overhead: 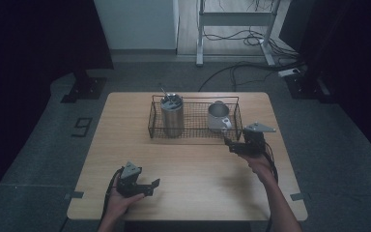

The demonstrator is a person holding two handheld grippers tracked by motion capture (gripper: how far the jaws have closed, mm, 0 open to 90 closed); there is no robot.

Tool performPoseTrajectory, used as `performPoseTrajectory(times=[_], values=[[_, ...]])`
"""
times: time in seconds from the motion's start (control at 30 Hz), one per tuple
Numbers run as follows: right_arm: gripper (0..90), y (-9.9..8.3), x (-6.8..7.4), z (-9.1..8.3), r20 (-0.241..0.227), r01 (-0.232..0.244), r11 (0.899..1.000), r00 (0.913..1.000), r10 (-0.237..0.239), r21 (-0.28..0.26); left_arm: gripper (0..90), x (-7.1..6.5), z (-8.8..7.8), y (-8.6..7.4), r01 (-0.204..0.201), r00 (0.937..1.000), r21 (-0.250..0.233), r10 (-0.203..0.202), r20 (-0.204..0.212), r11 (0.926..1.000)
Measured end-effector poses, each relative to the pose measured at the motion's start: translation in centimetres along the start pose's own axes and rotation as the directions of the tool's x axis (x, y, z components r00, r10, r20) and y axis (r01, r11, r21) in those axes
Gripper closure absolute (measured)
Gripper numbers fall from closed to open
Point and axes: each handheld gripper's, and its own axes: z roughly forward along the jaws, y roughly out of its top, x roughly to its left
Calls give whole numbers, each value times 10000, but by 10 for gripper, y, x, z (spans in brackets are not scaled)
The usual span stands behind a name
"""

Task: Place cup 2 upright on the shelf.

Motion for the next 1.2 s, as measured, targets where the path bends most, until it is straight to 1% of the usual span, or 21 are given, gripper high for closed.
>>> performPoseTrajectory(times=[0.07,0.37,0.57,0.73,0.9,1.2], values=[[128,-8,0,-4,58,71,10000,10000,-72,46,87,0,1,0,-31,10000,20,31,-22,10000],[131,-49,5,-21,-25,-70,10000,10000,70,-4,87,0,2,-1,-54,10000,92,54,-22,9999],[132,-73,7,-27,18,-77,9997,10000,77,232,87,0,3,-2,-54,10000,125,54,-44,9999],[134,-91,5,-29,66,-204,9989,9998,202,419,87,0,4,-3,-58,10000,198,59,-65,9998],[135,-100,2,-28,139,-258,9977,9996,250,620,87,-1,4,-2,-97,9999,215,98,-60,9997],[135,-100,1,-29,210,-234,9981,9995,223,567,87,-1,4,-2,-146,9999,243,148,-70,9996]])
